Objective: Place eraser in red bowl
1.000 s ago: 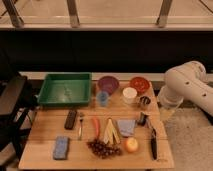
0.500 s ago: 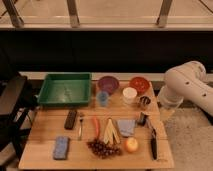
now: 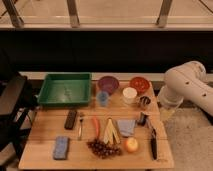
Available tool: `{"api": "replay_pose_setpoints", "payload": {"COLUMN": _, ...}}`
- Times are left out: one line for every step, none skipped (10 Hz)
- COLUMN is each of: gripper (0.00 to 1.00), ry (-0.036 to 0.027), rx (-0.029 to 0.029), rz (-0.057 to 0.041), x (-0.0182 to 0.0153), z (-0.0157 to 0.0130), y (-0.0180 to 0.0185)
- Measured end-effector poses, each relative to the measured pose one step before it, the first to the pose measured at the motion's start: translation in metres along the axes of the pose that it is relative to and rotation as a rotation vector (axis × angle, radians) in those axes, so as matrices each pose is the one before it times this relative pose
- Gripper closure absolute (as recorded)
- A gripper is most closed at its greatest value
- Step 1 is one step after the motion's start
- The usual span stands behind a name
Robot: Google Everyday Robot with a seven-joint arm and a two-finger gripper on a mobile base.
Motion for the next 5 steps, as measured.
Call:
{"api": "replay_pose_setpoints", "payload": {"gripper": 0.35, "ry": -0.00023, "rx": 0.00013, "rz": 0.00027, "x": 0.00004, "z": -0.00005, "y": -0.00009}}
{"api": "replay_pose_setpoints", "payload": {"gripper": 0.35, "ry": -0.00306, "rx": 0.00057, "rz": 0.00328, "x": 0.00019, "z": -0.00033, "y": -0.00062}}
{"api": "replay_pose_setpoints", "payload": {"gripper": 0.35, "ry": -0.03131, "rx": -0.00694, "rz": 0.00989, "x": -0.00396, "z": 0.00136, "y": 0.00008}}
{"api": "replay_pose_setpoints", "payload": {"gripper": 0.35, "ry": -0.03448, "rx": -0.00913, "rz": 0.00710, "x": -0.00548, "z": 0.00217, "y": 0.00121}}
{"api": "replay_pose_setpoints", "payload": {"gripper": 0.35, "ry": -0.04639, "rx": -0.01311, "rz": 0.00936, "x": -0.01059, "z": 0.00380, "y": 0.00173}}
